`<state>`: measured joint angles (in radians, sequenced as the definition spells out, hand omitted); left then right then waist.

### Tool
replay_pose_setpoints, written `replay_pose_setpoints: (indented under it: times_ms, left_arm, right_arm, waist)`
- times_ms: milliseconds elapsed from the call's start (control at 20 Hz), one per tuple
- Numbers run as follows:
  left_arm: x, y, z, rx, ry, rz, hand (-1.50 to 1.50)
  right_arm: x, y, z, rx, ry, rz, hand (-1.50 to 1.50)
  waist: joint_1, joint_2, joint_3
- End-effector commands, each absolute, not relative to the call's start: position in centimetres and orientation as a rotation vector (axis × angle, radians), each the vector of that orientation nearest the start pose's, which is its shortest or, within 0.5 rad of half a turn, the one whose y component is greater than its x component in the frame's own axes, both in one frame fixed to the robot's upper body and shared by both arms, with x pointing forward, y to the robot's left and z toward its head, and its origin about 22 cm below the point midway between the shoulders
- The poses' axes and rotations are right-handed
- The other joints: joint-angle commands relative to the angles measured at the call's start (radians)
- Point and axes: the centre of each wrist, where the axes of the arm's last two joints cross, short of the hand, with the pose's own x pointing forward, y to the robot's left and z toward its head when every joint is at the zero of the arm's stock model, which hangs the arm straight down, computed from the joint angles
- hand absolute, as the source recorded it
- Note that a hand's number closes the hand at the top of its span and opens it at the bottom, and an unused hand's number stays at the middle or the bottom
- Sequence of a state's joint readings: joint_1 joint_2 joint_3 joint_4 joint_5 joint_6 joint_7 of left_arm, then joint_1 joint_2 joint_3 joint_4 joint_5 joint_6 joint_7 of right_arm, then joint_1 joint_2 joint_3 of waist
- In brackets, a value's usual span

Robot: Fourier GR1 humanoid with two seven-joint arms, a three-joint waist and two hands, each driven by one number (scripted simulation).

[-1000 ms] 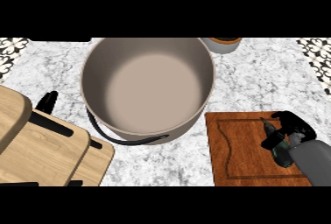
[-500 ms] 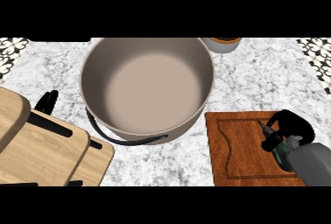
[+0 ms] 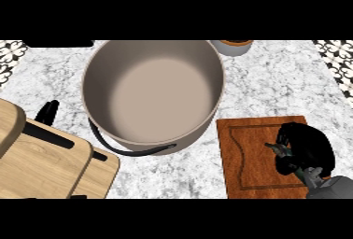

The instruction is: Pick the eggplant from the cutting board and place it in the pot

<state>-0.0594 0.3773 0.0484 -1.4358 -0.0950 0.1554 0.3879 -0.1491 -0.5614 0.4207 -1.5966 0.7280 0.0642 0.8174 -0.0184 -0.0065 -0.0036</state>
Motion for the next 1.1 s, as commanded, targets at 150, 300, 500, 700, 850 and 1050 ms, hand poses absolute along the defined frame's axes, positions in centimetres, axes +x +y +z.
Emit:
replay_pose_setpoints:
  times_ms: [150,300,500,700,850,1050]
  left_arm:
    - [24.7,33.5,1.1,0.539,-1.121,-0.084,0.0]
    - [25.7,32.9,0.9,0.545,-1.14,-0.09,0.0]
    - [25.3,33.0,1.6,0.519,-1.153,-0.085,0.0]
    - [26.6,32.2,2.3,0.527,-1.171,-0.097,0.0]
    - [26.1,33.1,2.6,0.533,-1.157,-0.109,0.0]
    - [27.2,32.6,3.6,0.509,-1.159,-0.119,0.0]
  right_arm:
    - [20.2,-22.3,10.3,-1.214,-1.117,0.823,1.5]
    - [20.0,-21.1,14.4,-1.286,-1.332,0.744,1.5]
    - [19.3,-19.5,18.4,-1.238,-1.644,0.557,1.5]
    - [16.7,-17.6,20.9,-1.265,-1.751,0.532,1.5]
    - [16.6,-16.3,24.4,-1.322,-1.773,0.573,1.5]
    - [18.0,-12.4,26.5,-1.222,-1.761,0.654,1.5]
  waist:
    - [-0.012,-0.005,0.002]
    - [-0.015,-0.002,0.001]
    - [0.016,-0.002,0.003]
    - [0.014,0.003,0.002]
    - [0.028,0.003,0.001]
    - [0.029,0.003,0.001]
